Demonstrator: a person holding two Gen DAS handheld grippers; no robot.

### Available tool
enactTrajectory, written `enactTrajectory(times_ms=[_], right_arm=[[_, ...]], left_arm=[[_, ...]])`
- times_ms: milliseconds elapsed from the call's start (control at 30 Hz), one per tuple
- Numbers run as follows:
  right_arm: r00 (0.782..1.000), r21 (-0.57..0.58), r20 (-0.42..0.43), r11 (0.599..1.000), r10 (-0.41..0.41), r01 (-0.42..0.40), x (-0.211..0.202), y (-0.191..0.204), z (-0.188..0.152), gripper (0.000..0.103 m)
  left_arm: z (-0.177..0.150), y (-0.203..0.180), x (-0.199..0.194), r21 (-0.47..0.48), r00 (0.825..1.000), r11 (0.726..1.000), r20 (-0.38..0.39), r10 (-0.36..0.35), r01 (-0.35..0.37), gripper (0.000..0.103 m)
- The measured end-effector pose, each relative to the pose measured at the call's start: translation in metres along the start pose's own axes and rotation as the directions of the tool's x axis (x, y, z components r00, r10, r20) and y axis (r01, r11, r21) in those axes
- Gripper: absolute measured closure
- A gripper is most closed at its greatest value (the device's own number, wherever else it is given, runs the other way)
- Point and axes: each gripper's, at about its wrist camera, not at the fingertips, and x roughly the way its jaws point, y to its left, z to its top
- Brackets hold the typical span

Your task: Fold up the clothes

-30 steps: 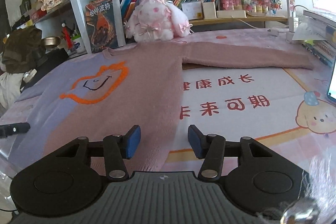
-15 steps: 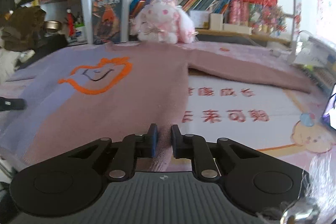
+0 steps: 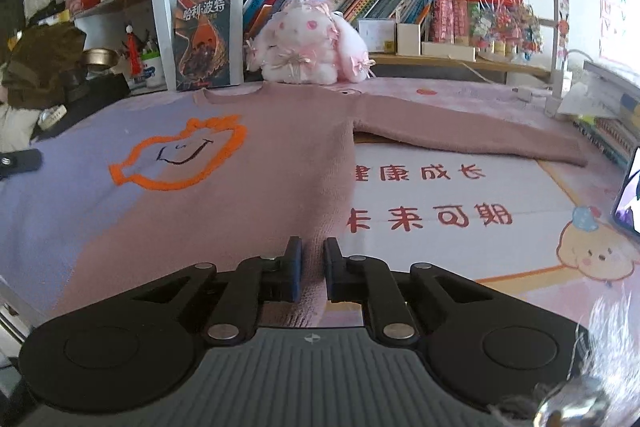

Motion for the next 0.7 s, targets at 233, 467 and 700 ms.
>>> enactTrajectory(times_ms=[233,467,700], right_arm=[[1.0,0.002,-0.002,1.0,-0.003,0.003,0.001,0.0,-0.001,0.092],[1.0,0.017,0.003,1.0,0.002,-0.002,0.001,-0.002,-0.002,0.092],[1.0,0.022,0.008,1.0,0.011,-0.011,0.001,-0.004,-0.004,0.092]], left_arm=[[0.001,-0.019,0.055,-0.017,0.996,0.997,-0.05,-0.071,0.07,0.072],[-0.02,-0.041,0.08,0.045,0.992,0.997,-0.111,-0.053,0.058,0.062],[-0.035,-0.055,0.045,0.103,0.981,0.985,-0.151,-0.12,0.137,0.055]])
